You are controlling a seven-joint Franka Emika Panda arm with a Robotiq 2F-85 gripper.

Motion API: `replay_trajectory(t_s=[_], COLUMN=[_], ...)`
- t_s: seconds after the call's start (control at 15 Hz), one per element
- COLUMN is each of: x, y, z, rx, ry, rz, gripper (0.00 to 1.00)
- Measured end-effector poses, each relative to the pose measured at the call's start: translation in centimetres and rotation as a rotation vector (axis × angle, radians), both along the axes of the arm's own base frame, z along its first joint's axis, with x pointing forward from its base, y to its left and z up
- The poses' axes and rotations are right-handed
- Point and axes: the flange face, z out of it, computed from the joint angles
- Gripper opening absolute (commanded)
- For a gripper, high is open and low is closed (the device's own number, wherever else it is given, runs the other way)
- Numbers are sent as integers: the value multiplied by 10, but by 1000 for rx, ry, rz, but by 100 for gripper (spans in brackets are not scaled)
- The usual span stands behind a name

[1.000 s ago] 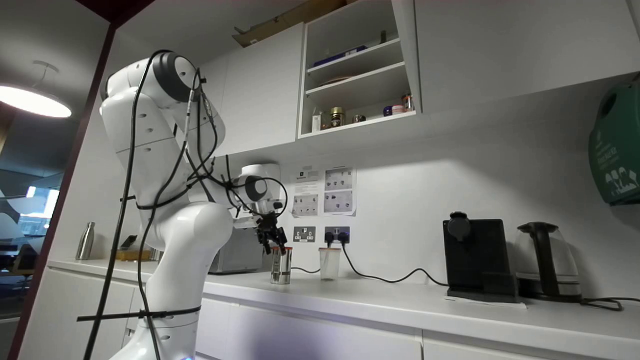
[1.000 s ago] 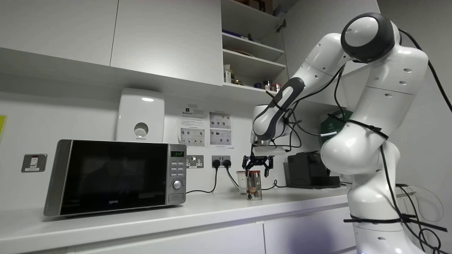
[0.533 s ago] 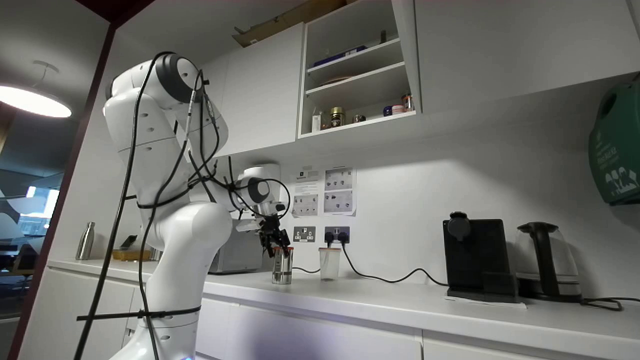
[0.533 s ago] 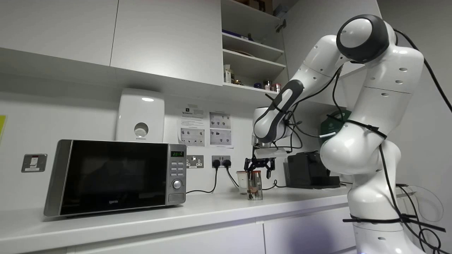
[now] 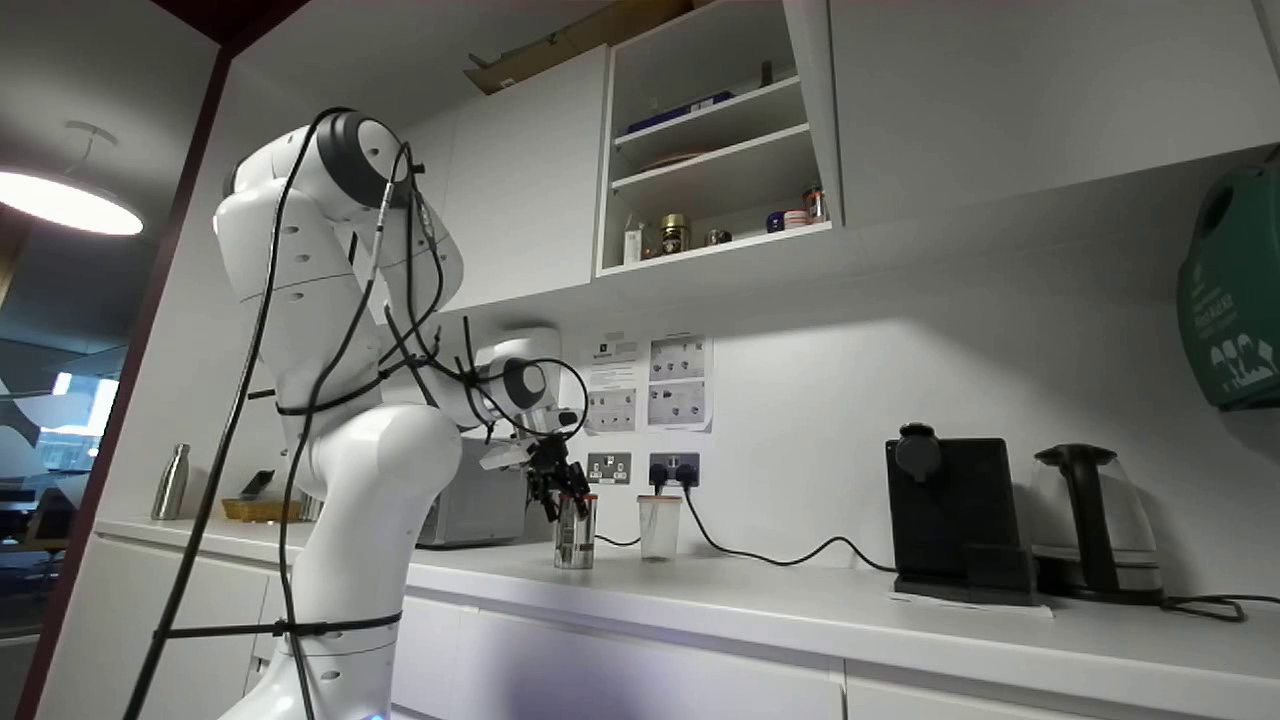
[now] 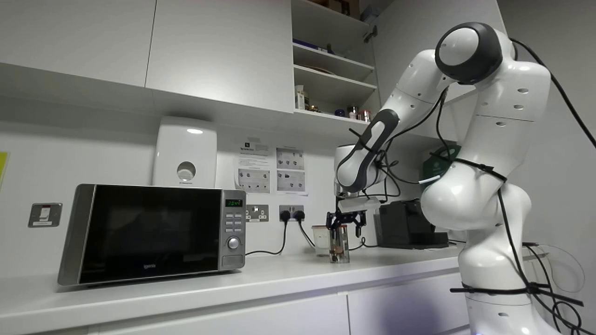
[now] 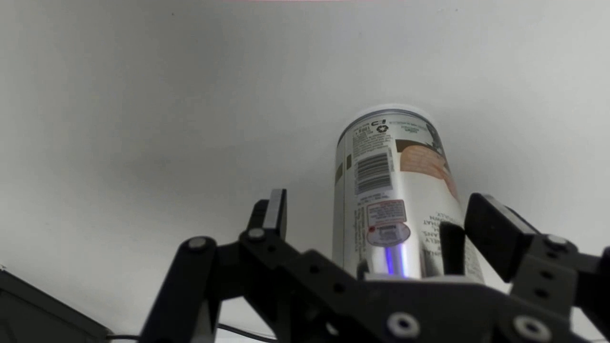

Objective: Pick the bottle and put it on the bottom compartment of the top shelf

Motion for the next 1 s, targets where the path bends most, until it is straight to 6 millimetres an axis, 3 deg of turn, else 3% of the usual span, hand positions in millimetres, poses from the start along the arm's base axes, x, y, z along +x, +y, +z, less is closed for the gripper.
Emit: replay_trajectory(t_s=[0.53, 1.0], x=[17, 28], y=[-8, -15], z=[26, 15], rx=[-8, -34], ry=[-56, -27], rz=[-33, -65], gripper=[100, 100])
